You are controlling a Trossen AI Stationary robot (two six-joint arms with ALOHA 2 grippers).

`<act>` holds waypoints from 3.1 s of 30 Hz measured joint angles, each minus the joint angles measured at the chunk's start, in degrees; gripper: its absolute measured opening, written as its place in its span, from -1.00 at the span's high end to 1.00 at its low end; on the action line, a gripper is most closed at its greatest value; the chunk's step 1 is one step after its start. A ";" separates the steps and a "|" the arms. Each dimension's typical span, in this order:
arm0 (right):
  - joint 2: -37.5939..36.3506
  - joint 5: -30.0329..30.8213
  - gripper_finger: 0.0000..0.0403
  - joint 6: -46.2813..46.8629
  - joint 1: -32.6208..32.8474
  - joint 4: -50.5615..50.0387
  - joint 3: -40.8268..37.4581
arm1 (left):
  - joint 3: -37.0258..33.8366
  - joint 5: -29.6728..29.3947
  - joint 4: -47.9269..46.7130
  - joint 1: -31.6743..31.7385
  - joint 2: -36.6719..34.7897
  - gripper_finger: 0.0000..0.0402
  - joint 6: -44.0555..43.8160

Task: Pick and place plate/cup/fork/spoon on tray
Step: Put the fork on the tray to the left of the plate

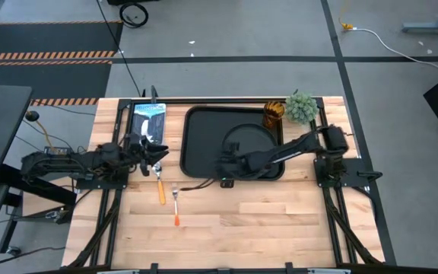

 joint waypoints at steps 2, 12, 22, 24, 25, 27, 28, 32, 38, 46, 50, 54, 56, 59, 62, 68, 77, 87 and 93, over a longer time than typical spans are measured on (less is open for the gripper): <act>-3.36 0.03 0.19 -4.02 -0.57 10.18 -5.93 | 0.00 -0.01 -0.72 0.00 1.21 0.30 -2.04; -14.89 -4.44 0.19 -22.50 -4.42 54.46 -30.39 | 3.33 -0.38 -1.75 -4.83 15.36 0.30 -16.64; -17.51 -6.51 0.19 -22.30 -3.85 60.07 -35.53 | 15.16 -8.12 -11.82 -15.86 29.56 0.30 -25.42; -17.22 -8.66 0.19 -20.94 -2.83 59.48 -35.53 | 17.17 -8.56 -13.93 -18.28 32.08 0.30 -28.17; -17.18 -9.51 0.19 -20.38 -2.25 58.81 -35.53 | 18.20 -8.76 -14.87 -19.58 33.38 0.30 -29.64; -17.17 -10.26 0.19 -20.00 -0.92 58.00 -35.53 | 20.27 -10.13 -17.74 -22.35 36.23 0.30 -33.14; -17.17 -10.02 0.19 -20.00 -0.27 57.52 -35.53 | 21.23 -11.12 -19.22 -23.89 37.56 0.30 -34.77; -17.17 -8.81 0.20 -20.02 1.16 56.06 -35.53 | 25.07 -14.85 -22.89 -28.99 42.93 0.30 -41.83; -17.45 -8.63 0.22 -20.26 2.05 55.02 -35.53 | 30.14 -17.82 -27.83 -33.90 50.69 0.30 -51.87; -17.59 -9.03 0.22 -20.37 3.26 54.92 -35.53 | 40.47 -14.33 -44.06 -35.43 63.04 0.30 -67.70; -17.59 -9.03 0.22 -20.37 3.18 54.97 -35.53 | 48.08 -9.83 -55.38 -35.11 70.03 0.30 -73.90; -17.59 -9.06 0.22 -20.17 2.77 54.98 -35.53 | 56.03 -5.51 -65.22 -34.08 77.60 0.30 -76.70; -17.59 -9.08 0.22 -19.89 2.51 55.02 -35.53 | 59.59 -4.13 -68.23 -33.22 81.23 0.30 -77.47; -17.59 -10.09 0.22 -19.27 2.33 55.02 -35.53 | 63.56 -1.88 -69.93 -31.71 85.89 0.30 -77.70; -17.59 -11.57 0.22 -18.90 2.18 55.10 -35.53 | 65.91 -0.58 -69.45 -30.62 89.53 0.30 -77.81; -17.59 -13.02 0.22 -18.86 2.19 55.10 -35.53 | 67.14 5.55 -68.06 -29.12 94.55 0.29 -78.00; -17.59 -16.59 0.22 -17.15 2.46 55.10 -35.53 | 66.98 7.44 -65.76 -28.78 96.55 0.30 -77.89; -17.59 -16.66 0.22 -17.16 3.16 55.10 -35.55 | 63.98 9.05 -59.22 -28.66 96.24 0.46 -77.53; -17.59 -16.66 0.22 -17.18 3.17 55.17 -35.55 | 63.95 9.23 -58.55 -28.68 96.13 0.74 -73.84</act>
